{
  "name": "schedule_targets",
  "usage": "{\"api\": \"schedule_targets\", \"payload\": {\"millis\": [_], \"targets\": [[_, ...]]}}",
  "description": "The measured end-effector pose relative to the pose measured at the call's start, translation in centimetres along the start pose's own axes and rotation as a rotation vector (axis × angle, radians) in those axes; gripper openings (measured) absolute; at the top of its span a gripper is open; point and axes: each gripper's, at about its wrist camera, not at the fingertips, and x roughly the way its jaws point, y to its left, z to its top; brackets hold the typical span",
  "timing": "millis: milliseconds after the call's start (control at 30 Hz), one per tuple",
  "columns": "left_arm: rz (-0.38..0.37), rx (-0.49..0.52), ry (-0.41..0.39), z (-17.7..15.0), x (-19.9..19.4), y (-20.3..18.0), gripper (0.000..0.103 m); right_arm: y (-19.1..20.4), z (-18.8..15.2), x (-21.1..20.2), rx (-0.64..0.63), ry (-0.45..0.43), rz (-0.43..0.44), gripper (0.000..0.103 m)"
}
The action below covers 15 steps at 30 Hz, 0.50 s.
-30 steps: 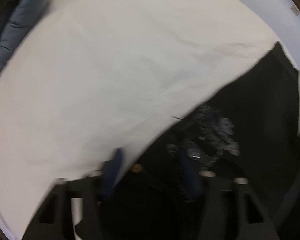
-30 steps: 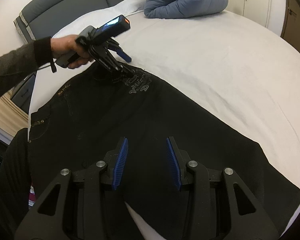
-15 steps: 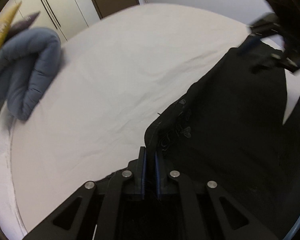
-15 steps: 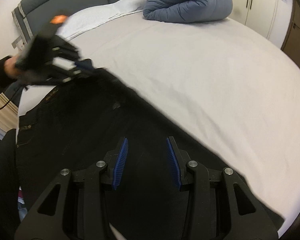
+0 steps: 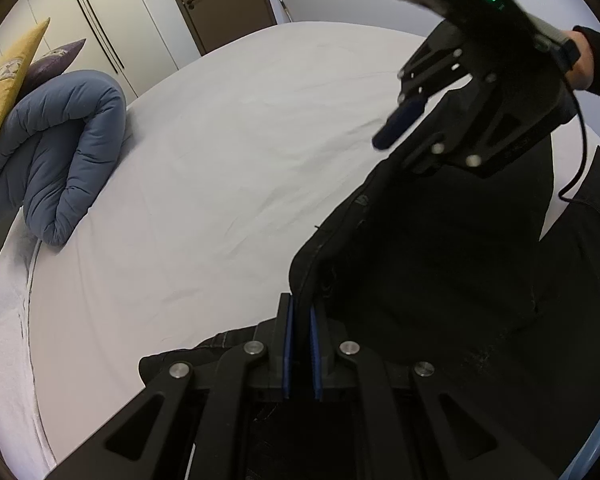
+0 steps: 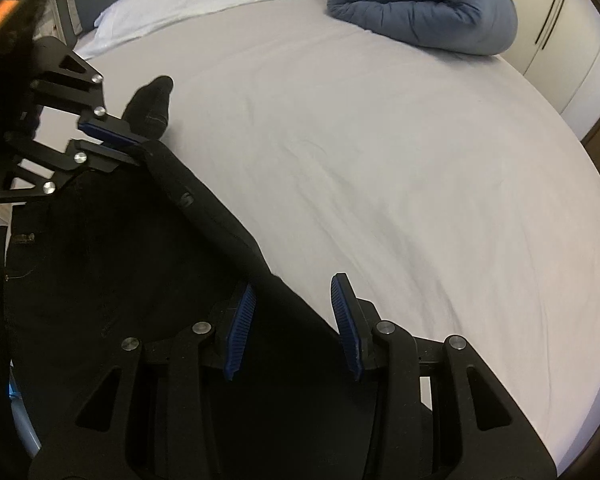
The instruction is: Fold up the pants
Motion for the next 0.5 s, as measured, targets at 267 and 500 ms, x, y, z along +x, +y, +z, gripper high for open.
{"api": "schedule_targets", "payload": {"millis": [267, 500], "targets": [[0.002, -0.007, -0.003, -0.1, -0.4, -0.1, 0.008, -0.7, -0.4, 0.4, 0.15, 0.01, 0.037, 0.003], [-0.012, -0.023, -0.008, -0.9, -1.4, -0.2, 0.008, 0.5, -0.6, 1.0, 0.33, -0.014, 0.14, 0.002]]}}
